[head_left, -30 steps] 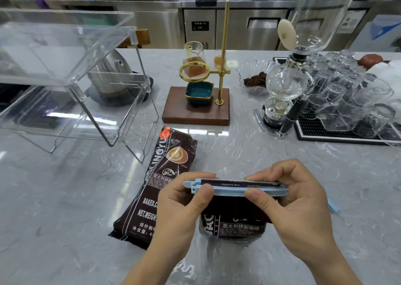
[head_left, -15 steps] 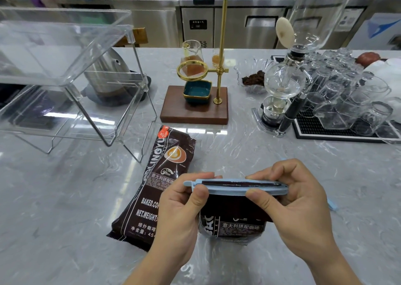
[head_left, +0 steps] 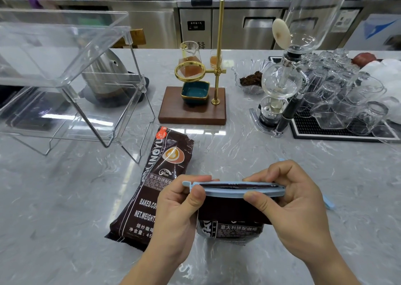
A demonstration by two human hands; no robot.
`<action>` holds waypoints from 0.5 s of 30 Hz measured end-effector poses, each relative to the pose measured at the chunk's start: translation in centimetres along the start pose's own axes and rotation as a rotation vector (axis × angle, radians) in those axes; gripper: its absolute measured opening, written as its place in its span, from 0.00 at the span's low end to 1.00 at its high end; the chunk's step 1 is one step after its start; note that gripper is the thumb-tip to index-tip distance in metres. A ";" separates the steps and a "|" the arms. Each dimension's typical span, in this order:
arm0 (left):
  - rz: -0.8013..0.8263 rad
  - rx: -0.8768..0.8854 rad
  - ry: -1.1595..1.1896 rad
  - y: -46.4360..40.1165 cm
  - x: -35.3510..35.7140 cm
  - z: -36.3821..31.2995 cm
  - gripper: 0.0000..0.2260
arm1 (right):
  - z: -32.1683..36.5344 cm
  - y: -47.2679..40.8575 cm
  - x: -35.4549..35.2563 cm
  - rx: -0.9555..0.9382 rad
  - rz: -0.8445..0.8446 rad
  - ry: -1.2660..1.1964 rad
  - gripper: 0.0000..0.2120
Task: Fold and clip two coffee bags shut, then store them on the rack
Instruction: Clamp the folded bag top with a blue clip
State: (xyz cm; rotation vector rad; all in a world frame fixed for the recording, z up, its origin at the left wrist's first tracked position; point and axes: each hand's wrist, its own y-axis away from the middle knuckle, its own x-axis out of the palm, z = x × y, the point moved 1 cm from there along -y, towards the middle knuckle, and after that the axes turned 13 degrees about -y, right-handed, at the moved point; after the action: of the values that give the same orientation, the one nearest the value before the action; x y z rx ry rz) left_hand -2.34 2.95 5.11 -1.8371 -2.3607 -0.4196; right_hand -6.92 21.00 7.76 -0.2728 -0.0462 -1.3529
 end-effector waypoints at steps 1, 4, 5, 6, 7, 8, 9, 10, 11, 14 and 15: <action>0.004 -0.003 0.005 0.0 0.0 0.0 0.22 | 0.0 0.0 0.0 0.004 0.000 -0.006 0.15; 0.012 -0.006 0.012 -0.1 -0.1 -0.2 0.21 | 0.0 0.1 0.0 0.030 -0.005 -0.032 0.14; 0.014 -0.002 0.008 -0.1 -0.1 -0.3 0.20 | 0.0 0.1 -0.1 0.046 -0.012 -0.042 0.15; 0.015 0.004 -0.001 -0.1 -0.1 -0.4 0.20 | 0.0 0.0 0.0 0.065 -0.022 -0.047 0.16; 0.014 0.013 -0.011 -0.2 0.0 -0.5 0.19 | -0.1 -0.1 -0.1 0.084 -0.031 -0.049 0.18; 0.012 0.024 -0.022 -0.2 0.1 -0.5 0.19 | -0.2 -0.2 -0.2 0.105 -0.034 -0.053 0.20; 0.011 0.036 -0.034 -0.2 0.1 -0.6 0.18 | -0.3 -0.3 -0.3 0.127 -0.029 -0.063 0.21; 0.008 0.053 -0.052 -0.2 0.1 -0.6 0.17 | -0.4 -0.3 -0.3 0.150 -0.017 -0.077 0.22; 0.005 0.074 -0.082 -0.2 0.2 -0.6 0.17 | -0.5 -0.3 -0.3 0.172 -0.002 -0.096 0.22; -0.010 0.142 -0.203 -0.1 0.4 -0.3 0.16 | -0.8 -0.2 -0.1 0.228 0.030 -0.185 0.22; -0.019 0.154 -0.222 -0.1 0.5 -0.3 0.14 | -1.0 -0.2 0.0 0.238 0.035 -0.213 0.22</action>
State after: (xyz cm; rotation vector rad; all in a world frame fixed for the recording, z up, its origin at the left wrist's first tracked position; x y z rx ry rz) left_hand -2.61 3.34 5.49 -1.8777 -2.4718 -0.0336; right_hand -7.20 20.78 6.86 -0.2149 -0.3761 -1.2652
